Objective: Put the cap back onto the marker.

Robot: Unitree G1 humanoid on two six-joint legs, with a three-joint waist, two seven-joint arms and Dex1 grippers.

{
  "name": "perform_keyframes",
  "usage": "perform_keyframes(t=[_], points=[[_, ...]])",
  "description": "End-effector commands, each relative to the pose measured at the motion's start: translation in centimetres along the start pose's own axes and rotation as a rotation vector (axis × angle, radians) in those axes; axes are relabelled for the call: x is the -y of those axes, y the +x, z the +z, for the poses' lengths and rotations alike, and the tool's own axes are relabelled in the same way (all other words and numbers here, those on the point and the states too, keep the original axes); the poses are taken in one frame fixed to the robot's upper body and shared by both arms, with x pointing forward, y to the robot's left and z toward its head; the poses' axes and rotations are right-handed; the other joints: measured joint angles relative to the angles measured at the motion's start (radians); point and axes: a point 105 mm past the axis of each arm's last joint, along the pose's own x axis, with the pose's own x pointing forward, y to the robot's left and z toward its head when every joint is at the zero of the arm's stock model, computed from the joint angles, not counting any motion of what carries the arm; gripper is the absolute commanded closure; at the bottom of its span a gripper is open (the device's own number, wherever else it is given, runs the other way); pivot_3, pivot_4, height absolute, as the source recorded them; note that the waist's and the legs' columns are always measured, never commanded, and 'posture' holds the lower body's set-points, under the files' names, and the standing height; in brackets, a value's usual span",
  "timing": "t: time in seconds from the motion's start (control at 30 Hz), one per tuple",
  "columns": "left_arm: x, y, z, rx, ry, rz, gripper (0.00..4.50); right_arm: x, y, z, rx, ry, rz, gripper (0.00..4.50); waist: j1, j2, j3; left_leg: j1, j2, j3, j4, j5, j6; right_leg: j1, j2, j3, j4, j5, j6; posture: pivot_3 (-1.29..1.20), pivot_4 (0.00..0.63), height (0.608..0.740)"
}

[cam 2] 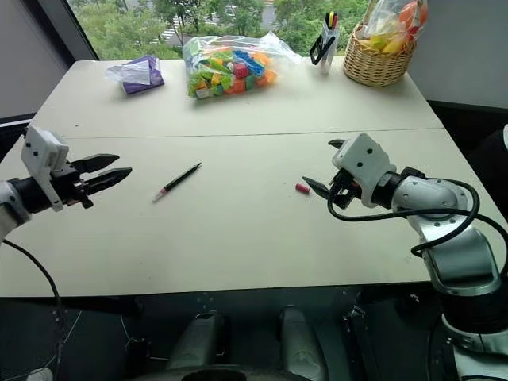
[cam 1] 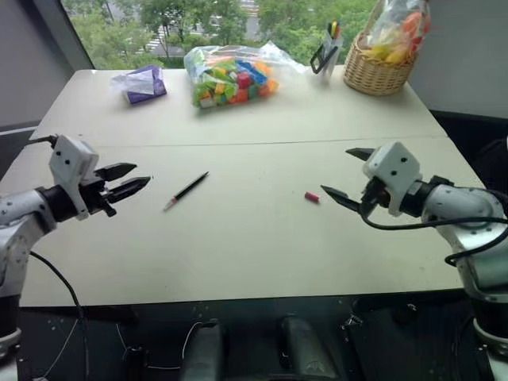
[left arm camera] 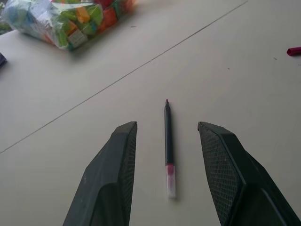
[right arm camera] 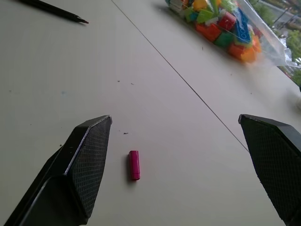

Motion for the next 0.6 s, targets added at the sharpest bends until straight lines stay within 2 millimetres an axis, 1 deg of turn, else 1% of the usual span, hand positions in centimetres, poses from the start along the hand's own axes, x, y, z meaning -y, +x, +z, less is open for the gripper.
perform_keyframes(t=[0.03, 0.23, 0.53, 0.6], points=[[-0.2, -0.6, 0.8, 0.017, 0.041, -0.015, 2.36, 0.5, -0.3, 2.1, 0.056, -0.04, -0.006, 0.05, 0.0, 0.0, 0.0, 0.0, 0.0, 0.0, 0.0, 0.0, 0.0, 0.0, 0.0, 0.0, 0.0, 0.0, 0.0, 0.0, 0.15, 0.74], [0.9, 0.1, 1.4, 0.05, 0.023, -0.054, 2.36, 0.3, -0.2, 2.0, 0.049, -0.046, 0.005, 0.05, 0.001, 0.0, 0.0, -0.002, 0.0, 0.0, 0.0, 0.0, 0.0, -0.002, 0.0, 0.0, 0.0, 0.0, 0.001, 0.0, 0.15, 0.74], [1.1, 0.6, 0.9, 0.052, 0.031, -0.042, 2.36, -0.1, -0.5, 1.6, 0.027, -0.031, 0.029, 0.05, 0.001, 0.0, 0.0, -0.003, 0.0, 0.0, 0.001, 0.0, 0.0, -0.002, 0.0, 0.0, 0.0, 0.0, 0.001, 0.0, 0.15, 0.74], [1.2, 0.8, 0.8, 0.056, 0.032, -0.041, 2.36, -0.3, -0.6, 1.1, 0.004, -0.045, 0.04, 0.05, 0.001, 0.0, 0.0, -0.003, 0.0, 0.0, 0.001, 0.0, 0.0, -0.002, 0.0, 0.0, 0.0, 0.0, 0.001, 0.0, 0.15, 0.74]])
